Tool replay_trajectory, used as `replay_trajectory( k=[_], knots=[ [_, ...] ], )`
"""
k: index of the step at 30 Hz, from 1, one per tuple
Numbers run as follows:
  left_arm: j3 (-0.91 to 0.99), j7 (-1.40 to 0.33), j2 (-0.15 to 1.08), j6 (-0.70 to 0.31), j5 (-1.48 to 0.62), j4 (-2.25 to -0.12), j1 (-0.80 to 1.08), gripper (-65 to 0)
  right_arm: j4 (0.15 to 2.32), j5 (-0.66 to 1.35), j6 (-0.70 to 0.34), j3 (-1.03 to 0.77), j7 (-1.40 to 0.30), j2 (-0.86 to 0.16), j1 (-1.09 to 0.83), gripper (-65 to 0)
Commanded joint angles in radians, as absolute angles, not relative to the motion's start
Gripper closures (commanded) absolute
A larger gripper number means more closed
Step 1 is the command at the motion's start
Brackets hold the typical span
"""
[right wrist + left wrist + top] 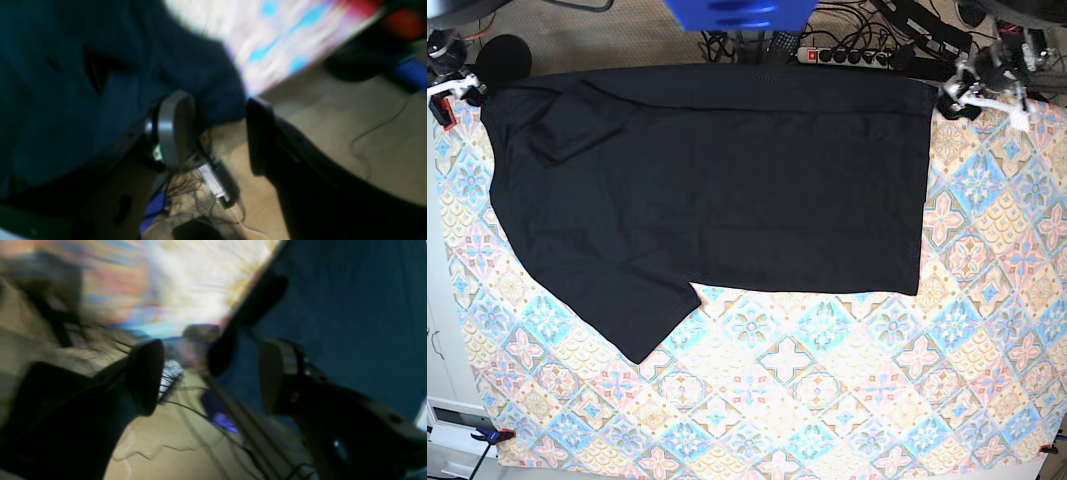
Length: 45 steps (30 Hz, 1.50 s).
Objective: Fold the T-shirt properly
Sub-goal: 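Drag the shirt by its shoulders with both grippers toward the robot, then release the shoulders and move both grippers to the shirt's side edges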
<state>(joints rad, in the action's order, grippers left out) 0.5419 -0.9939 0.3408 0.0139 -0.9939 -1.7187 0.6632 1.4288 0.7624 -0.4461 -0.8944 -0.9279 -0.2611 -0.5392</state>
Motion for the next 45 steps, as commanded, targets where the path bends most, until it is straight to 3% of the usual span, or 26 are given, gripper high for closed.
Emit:
replay_trajectory(
  k=[1, 9, 14, 24, 30, 38, 45],
  knots=[
    [0.559, -0.983, 0.352, 0.004, -1.009, -1.764, 0.656, -43.8, 1.458, 0.773, -0.45, -0.905, -0.917, -0.277, -0.55, -27.9],
    [0.61, -0.984, 0.357, 0.004, -0.987, -1.771, 0.481, -43.8, 1.592, 0.773, -0.45, -0.905, -0.917, -0.277, -0.545, -27.9],
    [0.605, -1.116, 0.357, 0.004, -0.9, -1.669, 0.255, -43.8, 1.623, 0.771, -0.45, -0.901, -0.917, -0.277, -0.53, -27.9],
    [0.432, -1.144, 0.351, 0.004, -0.68, -1.405, -0.09, -43.8, 1.649, 0.769, -0.45, -0.863, -1.013, -0.283, -0.361, -28.1],
    [0.423, -1.055, 0.315, 0.004, -0.568, -1.256, -0.208, -43.8, 1.641, 0.769, -0.45, -0.779, -1.013, -0.283, -0.298, -28.1],
    [0.197, -0.855, 0.314, 0.002, -0.539, -1.041, -0.274, -43.8, 1.641, 0.768, -0.45, -0.687, -1.015, -0.285, -0.24, -28.0],
    [0.117, -0.731, 0.283, 0.002, -0.541, -0.894, -0.3, -43.8, 1.639, 0.768, -0.45, -0.684, -1.015, -0.285, -0.208, -28.0]
  ],
)
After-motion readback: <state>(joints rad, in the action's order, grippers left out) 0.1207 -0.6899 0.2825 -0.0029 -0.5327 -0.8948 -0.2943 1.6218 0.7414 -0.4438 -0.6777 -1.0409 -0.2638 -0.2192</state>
